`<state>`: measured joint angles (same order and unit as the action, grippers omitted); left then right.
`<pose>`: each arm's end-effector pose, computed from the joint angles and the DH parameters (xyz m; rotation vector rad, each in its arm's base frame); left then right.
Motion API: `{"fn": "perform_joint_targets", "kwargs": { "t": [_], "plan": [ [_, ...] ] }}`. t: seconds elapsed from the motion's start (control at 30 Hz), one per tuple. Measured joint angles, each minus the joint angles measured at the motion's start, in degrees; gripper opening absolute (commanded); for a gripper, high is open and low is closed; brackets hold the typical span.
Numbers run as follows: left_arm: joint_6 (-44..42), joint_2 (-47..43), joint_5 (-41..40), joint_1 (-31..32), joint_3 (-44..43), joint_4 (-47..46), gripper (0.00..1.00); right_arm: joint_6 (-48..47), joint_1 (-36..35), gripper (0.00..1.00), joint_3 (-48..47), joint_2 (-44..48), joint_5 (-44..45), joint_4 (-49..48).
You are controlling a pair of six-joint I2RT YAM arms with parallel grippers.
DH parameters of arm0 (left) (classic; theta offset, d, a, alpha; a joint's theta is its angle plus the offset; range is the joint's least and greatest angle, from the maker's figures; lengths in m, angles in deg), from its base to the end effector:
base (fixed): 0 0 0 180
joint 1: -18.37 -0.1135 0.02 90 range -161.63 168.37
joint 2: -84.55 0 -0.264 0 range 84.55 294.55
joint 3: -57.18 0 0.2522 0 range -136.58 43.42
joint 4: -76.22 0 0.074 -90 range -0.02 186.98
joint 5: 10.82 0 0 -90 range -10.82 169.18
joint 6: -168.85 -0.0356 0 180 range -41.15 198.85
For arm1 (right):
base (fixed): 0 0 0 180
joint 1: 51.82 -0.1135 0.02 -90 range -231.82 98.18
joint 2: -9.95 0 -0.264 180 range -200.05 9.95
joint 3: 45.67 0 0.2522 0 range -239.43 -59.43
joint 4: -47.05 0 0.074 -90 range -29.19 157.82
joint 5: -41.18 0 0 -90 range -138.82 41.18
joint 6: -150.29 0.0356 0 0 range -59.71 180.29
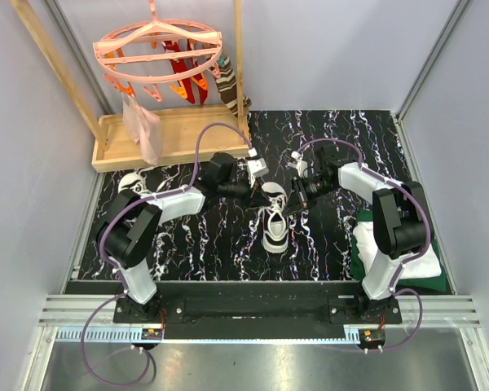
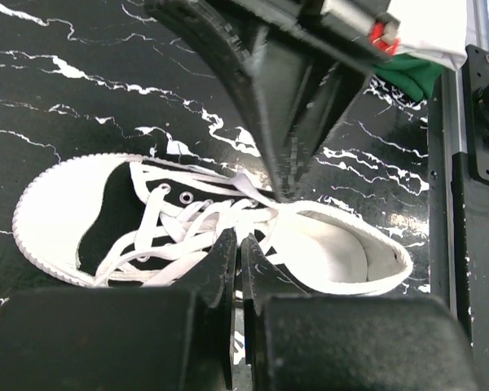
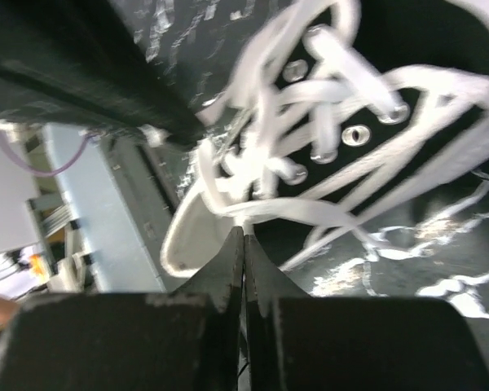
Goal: Tie the shoes
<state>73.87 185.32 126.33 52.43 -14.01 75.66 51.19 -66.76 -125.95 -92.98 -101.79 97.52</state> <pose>0.2957 -0.2314 0.2007 1.1713 1.7412 -1.1590 0.3207 0.1150 0.1824 -0.7306 2.5068 1.3154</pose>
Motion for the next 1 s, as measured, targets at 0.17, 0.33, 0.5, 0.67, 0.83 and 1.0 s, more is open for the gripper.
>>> {"fn": "perform_joint_targets", "kwargs": {
  "t": [0.17, 0.33, 0.5, 0.67, 0.83, 1.0],
  "plan": [
    [-1.46, 0.57, -0.26, 0.0, -0.74, 2.49, 0.02, -0.9, 0.0, 0.26, -0.83, 0.28, -3.65, 3.72],
    [-2.64, 0.68, -0.48, 0.0, -0.76, 4.59, 0.02, 2.67, 0.0, 0.36, -3.93, 0.55, -2.03, 2.67],
    [-3.28, 0.68, -0.52, 0.0, -0.76, 5.27, 0.03, 8.68, -0.07, 0.39, -4.81, 1.29, 0.94, -1.64],
    [-4.09, 0.7, -0.48, 0.0, -0.83, 5.33, 0.04, 10.71, -0.37, 0.4, -4.85, 1.31, 1.31, -4.52],
    [-4.33, 0.72, -0.46, 0.0, -1.09, 5.29, 0.04, 11.85, -1.62, 0.38, -4.85, 1.31, 1.29, -5.84],
    [-4.52, 0.72, -0.46, 0.0, -1.09, 5.31, 0.04, 12.66, -3.96, 0.38, -4.85, 1.31, 1.33, -6.49]
  ]
}}
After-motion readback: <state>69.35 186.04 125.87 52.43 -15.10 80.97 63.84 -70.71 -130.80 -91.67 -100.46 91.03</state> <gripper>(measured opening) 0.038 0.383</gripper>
